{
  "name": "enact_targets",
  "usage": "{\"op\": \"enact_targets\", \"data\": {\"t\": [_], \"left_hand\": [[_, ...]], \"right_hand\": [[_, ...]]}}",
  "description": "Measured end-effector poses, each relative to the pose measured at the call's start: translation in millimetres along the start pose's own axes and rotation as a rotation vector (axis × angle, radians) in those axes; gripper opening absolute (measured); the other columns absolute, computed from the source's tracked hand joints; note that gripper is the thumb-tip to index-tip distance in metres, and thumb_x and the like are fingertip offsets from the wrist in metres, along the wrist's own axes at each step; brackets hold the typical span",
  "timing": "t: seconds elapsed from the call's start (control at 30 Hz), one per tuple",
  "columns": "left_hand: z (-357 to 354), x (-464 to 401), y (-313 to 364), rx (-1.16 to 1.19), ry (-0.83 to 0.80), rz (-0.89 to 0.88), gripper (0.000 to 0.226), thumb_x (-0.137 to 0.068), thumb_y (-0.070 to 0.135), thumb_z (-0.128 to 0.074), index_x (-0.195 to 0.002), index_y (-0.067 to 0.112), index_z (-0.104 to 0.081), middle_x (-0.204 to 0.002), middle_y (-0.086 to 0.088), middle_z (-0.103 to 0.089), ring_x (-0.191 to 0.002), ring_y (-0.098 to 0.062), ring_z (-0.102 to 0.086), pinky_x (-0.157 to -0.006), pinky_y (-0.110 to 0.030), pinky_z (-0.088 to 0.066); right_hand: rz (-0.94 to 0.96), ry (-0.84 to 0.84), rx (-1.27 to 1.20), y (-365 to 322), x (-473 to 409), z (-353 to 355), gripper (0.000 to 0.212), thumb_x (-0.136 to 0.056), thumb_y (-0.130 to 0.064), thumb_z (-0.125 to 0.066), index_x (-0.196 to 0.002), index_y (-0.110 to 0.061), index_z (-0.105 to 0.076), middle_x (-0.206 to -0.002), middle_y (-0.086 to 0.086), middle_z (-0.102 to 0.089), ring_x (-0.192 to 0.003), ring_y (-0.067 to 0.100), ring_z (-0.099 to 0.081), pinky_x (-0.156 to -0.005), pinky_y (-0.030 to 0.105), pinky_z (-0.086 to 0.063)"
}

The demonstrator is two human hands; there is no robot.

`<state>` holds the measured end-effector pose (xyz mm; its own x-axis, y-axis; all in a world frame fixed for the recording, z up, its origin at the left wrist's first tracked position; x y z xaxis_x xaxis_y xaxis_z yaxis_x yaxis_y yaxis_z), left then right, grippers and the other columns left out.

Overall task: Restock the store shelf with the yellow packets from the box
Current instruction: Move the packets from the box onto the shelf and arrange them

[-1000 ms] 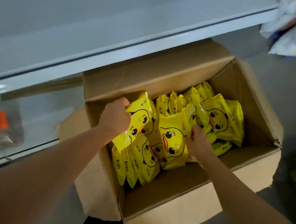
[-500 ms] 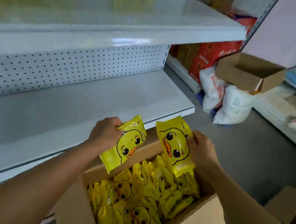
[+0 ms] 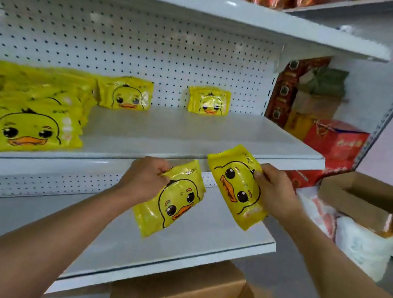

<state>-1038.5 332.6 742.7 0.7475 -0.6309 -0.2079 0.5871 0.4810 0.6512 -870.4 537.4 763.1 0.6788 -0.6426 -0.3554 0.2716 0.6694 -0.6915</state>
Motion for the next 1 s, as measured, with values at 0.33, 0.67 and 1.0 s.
{"op": "enact_targets", "data": {"t": [0.33,0.67,1.0], "left_hand": [[116.4,-6.8,0.6,-0.079,0.297,0.162,0.008,-0.087,0.008,-0.057,-0.079,0.010,-0.057,-0.078,-0.008,-0.056,-0.075,-0.020,-0.048,-0.063,-0.025,-0.033],[252.2,-57.0,-26.1,0.092,0.488,0.154,0.012,-0.087,0.005,-0.058,-0.092,0.012,-0.066,-0.070,-0.002,-0.054,-0.055,-0.014,-0.044,-0.036,-0.011,-0.033],[305.5,-126.0,-85.3,0.097,0.473,0.113,0.016,-0.088,0.006,-0.060,-0.082,0.021,-0.060,-0.086,-0.006,-0.059,-0.061,-0.011,-0.049,-0.049,-0.015,-0.039]], "right_hand": [[0.226,-0.114,-0.165,-73.5,-92.1,-35.9,0.024,-0.094,-0.009,-0.048,-0.073,-0.018,-0.053,-0.077,0.008,-0.055,-0.072,0.024,-0.049,-0.066,0.030,-0.036],[0.424,-0.162,-0.012,-175.4,-167.2,-129.8,0.032,-0.094,-0.014,-0.048,-0.065,-0.024,-0.039,-0.065,0.000,-0.044,-0.070,0.023,-0.043,-0.062,0.033,-0.032],[0.558,-0.321,0.174,-238.8,-244.3,-257.1,0.019,-0.098,-0.017,-0.042,-0.085,-0.024,-0.054,-0.078,0.000,-0.053,-0.074,0.024,-0.051,-0.071,0.032,-0.042]]}}
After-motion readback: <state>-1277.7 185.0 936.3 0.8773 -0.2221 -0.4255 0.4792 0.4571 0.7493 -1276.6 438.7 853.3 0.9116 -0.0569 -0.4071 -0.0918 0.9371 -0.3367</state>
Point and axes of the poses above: each hand's wrist, its own x-axis away from the middle knuckle, its own z-axis out of the back of the hand, y = z × x, the point moved 9 cm from there along -x, towards the middle knuckle
